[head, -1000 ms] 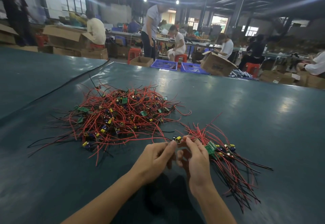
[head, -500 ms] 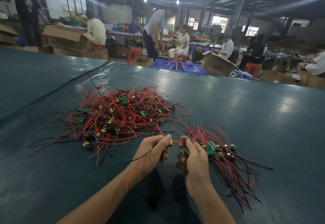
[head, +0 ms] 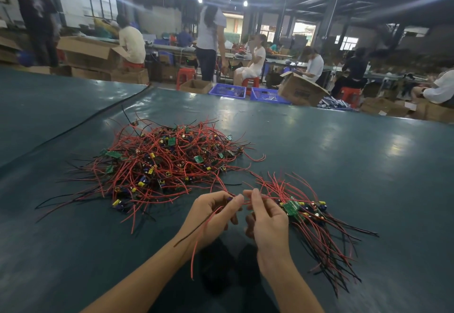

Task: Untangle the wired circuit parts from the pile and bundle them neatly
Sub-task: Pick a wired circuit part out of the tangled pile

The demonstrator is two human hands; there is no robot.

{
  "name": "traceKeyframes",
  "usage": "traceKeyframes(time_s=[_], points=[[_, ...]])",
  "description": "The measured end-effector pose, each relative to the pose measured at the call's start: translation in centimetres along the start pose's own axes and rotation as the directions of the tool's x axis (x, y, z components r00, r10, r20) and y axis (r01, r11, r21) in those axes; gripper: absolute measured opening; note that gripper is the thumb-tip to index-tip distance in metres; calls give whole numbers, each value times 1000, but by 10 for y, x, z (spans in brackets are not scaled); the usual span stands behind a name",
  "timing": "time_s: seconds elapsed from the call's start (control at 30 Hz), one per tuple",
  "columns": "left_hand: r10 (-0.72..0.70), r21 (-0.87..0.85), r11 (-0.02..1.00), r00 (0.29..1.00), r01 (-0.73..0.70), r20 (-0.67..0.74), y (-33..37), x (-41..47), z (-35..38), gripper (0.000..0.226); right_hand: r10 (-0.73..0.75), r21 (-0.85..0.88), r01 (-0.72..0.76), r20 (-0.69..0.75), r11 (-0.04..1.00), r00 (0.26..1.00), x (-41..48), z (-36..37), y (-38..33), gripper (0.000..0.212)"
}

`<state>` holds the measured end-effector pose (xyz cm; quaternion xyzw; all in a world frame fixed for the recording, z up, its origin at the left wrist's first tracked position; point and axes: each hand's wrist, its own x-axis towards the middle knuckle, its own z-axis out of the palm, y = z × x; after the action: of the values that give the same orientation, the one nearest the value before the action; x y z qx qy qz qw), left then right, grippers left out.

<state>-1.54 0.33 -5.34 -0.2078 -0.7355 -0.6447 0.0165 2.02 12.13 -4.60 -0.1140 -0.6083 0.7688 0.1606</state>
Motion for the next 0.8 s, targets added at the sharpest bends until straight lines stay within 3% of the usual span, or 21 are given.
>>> traceKeyframes(time_s=[0.07,0.2,0.4,0.67,0.8], points=[[0,14,1000,1000,0,-6,2,0,2,30,-6,-3,6,47,1000,999,-3,3,-1,23],[-73,-135,989,996,67,-45,5,3,1,24,-11,36,8,79,999,997,-4,3,-3,25],[-19,-112,994,1000,19,1,7,0,2,17,-35,64,30,90,998,995,-3,2,1,24],[-33,-221,975,977,-15,-209,14,4,4,31,40,200,-2,-188,980,981,14,-11,-7,25],[-18,-236,971,974,-38,-227,17,6,1,30,-3,240,54,-205,969,979,17,-17,-12,28]])
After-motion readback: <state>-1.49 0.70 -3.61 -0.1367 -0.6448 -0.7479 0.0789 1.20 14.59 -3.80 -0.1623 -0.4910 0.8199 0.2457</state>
